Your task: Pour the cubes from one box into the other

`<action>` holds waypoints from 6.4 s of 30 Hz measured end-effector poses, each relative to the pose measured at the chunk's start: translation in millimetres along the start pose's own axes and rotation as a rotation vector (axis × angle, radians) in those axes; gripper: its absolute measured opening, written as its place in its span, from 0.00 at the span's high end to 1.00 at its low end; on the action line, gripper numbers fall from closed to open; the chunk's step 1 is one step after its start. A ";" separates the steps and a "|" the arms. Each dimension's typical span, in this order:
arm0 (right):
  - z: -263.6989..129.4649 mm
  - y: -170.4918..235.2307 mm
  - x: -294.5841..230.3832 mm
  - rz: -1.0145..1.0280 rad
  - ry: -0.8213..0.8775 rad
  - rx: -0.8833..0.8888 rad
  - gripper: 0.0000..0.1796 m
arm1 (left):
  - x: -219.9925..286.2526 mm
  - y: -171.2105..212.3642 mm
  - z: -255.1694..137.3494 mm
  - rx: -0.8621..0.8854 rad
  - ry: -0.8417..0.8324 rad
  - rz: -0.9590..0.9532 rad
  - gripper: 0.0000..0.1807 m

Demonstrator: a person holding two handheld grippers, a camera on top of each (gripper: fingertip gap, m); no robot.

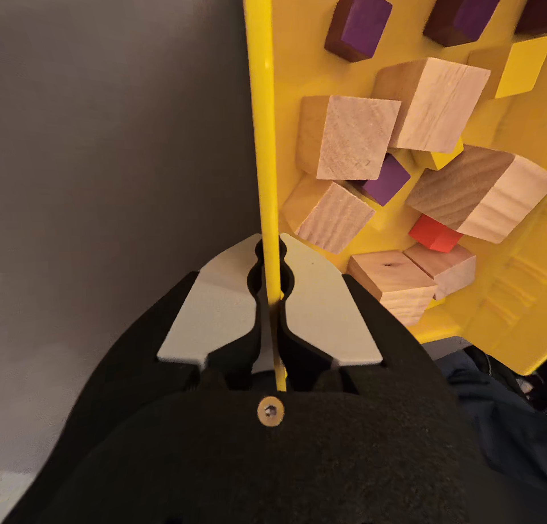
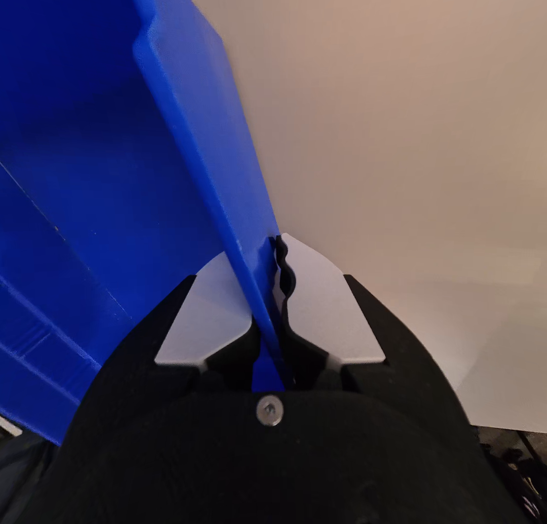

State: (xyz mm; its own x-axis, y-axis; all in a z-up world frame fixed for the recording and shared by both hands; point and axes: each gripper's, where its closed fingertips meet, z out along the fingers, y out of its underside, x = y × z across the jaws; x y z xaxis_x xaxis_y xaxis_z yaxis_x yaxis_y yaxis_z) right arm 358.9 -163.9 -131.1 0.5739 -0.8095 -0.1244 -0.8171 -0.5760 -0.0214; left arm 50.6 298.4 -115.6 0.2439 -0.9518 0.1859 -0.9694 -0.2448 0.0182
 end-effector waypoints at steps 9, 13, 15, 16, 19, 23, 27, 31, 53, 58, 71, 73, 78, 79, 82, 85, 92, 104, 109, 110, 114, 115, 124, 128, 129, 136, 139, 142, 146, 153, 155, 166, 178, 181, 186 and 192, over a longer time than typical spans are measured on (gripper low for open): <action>8.9 -39.8 -30.8 0.046 -0.050 0.015 0.96 | -153.1 86.5 -29.7 0.056 -0.013 -0.226 0.97; 10.9 -37.6 -49.5 0.009 -0.040 -0.002 0.96 | -192.7 113.7 -37.4 0.060 -0.033 -0.283 0.96; 11.9 -34.2 -59.5 0.026 -0.044 -0.012 0.96 | -205.6 123.4 -40.1 0.064 -0.026 -0.307 0.96; 12.4 -33.0 -63.3 0.047 -0.039 -0.011 0.96 | -210.7 127.4 -41.1 0.067 -0.021 -0.317 0.96; 13.7 -29.1 -75.9 0.091 -0.044 -0.013 0.96 | -221.8 137.6 -43.2 0.071 -0.019 -0.336 0.96; 15.9 -21.5 -93.8 0.093 -0.030 -0.044 0.97 | -228.6 144.7 -44.7 0.068 -0.025 -0.335 0.96; 17.6 -20.6 -106.0 0.020 -0.013 -0.049 0.97 | -229.4 144.6 -44.9 0.074 -0.036 -0.302 0.96; 17.9 -21.8 -106.5 -0.007 -0.028 -0.034 0.97 | -229.8 144.8 -45.1 0.067 -0.045 -0.286 0.96; -144.0 -74.2 -197.2 -0.439 0.308 0.718 0.81 | -231.7 142.9 -45.8 0.079 -0.053 -0.234 0.95; -130.0 -32.1 -408.5 -0.776 -0.215 0.884 0.71 | -230.3 142.3 -45.9 0.099 -0.022 -0.274 0.95; 6.2 -34.4 -639.7 -0.611 -0.451 0.363 0.65 | -232.6 126.4 -50.5 0.195 0.100 -0.430 0.93; 16.4 -50.2 -627.8 -0.616 -0.270 0.363 0.67 | -234.9 121.0 -50.9 0.221 0.104 -0.449 0.92; 30.8 -41.3 -644.5 -0.499 -0.262 0.180 0.77 | -240.2 118.4 -49.8 0.226 0.024 -0.454 0.94; 36.3 -40.7 -643.4 -0.500 -0.207 0.160 0.81 | -241.2 119.4 -49.5 0.219 -0.002 -0.445 0.95; 46.9 -41.8 -642.7 -0.474 -0.115 0.126 0.90 | -242.2 123.5 -48.5 0.183 -0.072 -0.414 0.97; 54.0 -45.1 -643.0 -0.460 -0.073 0.118 0.95 | -242.5 124.9 -45.2 0.160 -0.109 -0.413 0.96; 62.3 -42.6 -643.8 -0.453 -0.101 0.052 0.96 | -236.9 130.2 -33.1 0.099 -0.037 -0.427 0.97; 66.0 -46.3 -643.9 -0.482 -0.087 0.067 0.97 | -235.7 129.0 -32.9 0.101 -0.079 -0.402 0.98; 60.6 -43.0 -635.4 -0.487 -0.177 0.043 0.97 | -220.6 128.8 -53.4 0.068 -0.170 -0.348 0.98; 56.2 -43.7 -632.1 -0.484 -0.200 0.043 0.97 | -215.3 127.1 -60.3 0.063 -0.195 -0.336 0.98; 25.9 -51.5 -606.8 -0.482 -0.252 0.065 0.97 | -183.0 110.2 -91.9 0.069 -0.288 -0.279 0.97; 16.8 -52.9 -596.6 -0.490 -0.246 0.065 0.97 | -172.1 105.0 -98.8 0.065 -0.306 -0.265 0.97; -79.8 -76.4 -462.7 -0.383 -0.247 0.177 0.97 | -44.9 20.2 -149.4 0.111 -0.309 -0.105 0.97; -117.5 -78.5 -394.3 -0.309 -0.240 0.164 0.97 | 18.6 -19.1 -170.0 0.099 -0.313 -0.033 0.97; -128.5 -80.0 -377.6 -0.296 -0.232 0.179 0.97 | 34.6 -28.9 -174.8 0.108 -0.308 -0.015 0.97; -171.5 -80.7 -266.0 -0.188 -0.229 0.279 0.97 | 134.3 -91.6 -182.6 0.168 -0.310 0.136 0.97; -171.5 -83.7 -224.7 -0.142 -0.210 0.362 0.97 | 166.5 -118.9 -176.5 0.217 -0.369 0.201 0.97; -173.4 -85.2 -193.6 -0.094 -0.237 0.476 0.97 | 192.6 -141.5 -177.8 0.301 -0.424 0.272 0.97; -173.8 -79.8 -164.1 -0.041 -0.281 0.618 0.97 | 222.6 -157.2 -183.1 0.374 -0.520 0.372 0.97; -156.5 -60.0 -117.0 0.083 -0.296 0.799 0.97 | 268.8 -173.5 -166.7 0.428 -0.619 0.523 0.97; -148.9 -57.9 -107.4 0.101 -0.290 0.823 0.97 | 275.5 -177.5 -157.8 0.431 -0.612 0.551 0.96; -174.5 -60.3 -90.7 0.057 -0.148 1.000 0.97 | 287.6 -185.5 -155.2 0.685 -0.563 0.557 0.96; -195.9 -52.1 -104.8 -0.054 -0.040 1.064 0.97 | 279.9 -164.4 -155.5 0.831 -0.495 0.501 0.95; -195.5 -53.9 -108.3 -0.082 -0.007 1.062 0.97 | 276.3 -161.4 -151.7 0.855 -0.479 0.475 0.95; -194.7 -57.1 -111.1 -0.089 0.005 1.068 0.97 | 272.7 -164.4 -154.4 0.854 -0.511 0.490 0.95; -200.0 -58.9 -109.5 -0.089 0.009 1.120 0.97 | 275.4 -169.0 -160.2 0.903 -0.517 0.520 0.94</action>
State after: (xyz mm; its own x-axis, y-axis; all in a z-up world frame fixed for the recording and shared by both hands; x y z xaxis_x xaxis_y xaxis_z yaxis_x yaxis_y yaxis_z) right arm 355.1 -64.1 82.2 0.6296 -0.7737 -0.0710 -0.3587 -0.2084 -0.9099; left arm 277.1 107.1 89.9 0.0067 -0.8870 -0.4617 -0.6343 0.3531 -0.6877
